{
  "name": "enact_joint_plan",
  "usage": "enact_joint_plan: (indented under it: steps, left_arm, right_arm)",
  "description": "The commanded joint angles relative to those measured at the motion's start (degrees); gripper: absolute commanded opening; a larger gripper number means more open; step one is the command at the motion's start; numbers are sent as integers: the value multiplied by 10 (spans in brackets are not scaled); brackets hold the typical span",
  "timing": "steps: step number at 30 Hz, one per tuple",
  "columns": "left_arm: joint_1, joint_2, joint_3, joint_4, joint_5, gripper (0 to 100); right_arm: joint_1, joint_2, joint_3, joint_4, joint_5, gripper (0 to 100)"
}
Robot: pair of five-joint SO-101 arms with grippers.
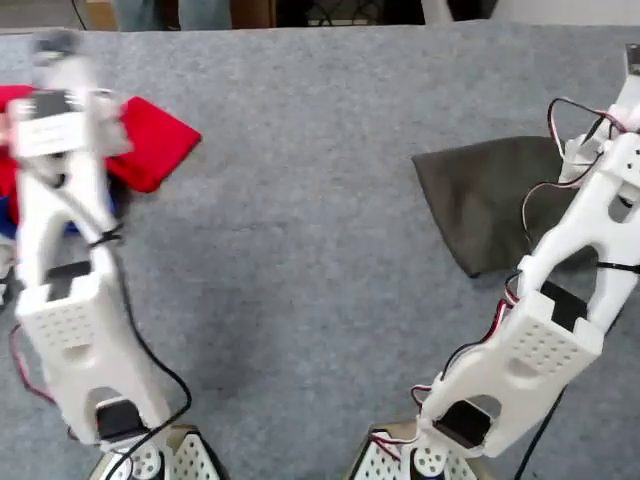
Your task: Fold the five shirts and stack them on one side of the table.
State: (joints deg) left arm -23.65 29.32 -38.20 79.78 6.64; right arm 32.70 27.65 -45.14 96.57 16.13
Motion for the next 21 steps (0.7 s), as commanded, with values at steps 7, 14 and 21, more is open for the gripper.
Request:
enact_joint_plan:
  steps: [7,14,21]
  left_arm:
    - [-217,-34,-162,86,-26,202]
    - [-285,7,-126,8,-79,199]
    - [-297,84,-123,-39,-76,93]
  right_arm:
    - [-102,-8,-41,43,-68,491]
    - [-163,-8,-39,44,-138,491]
    - [-214,-7,-38,44,-178,491]
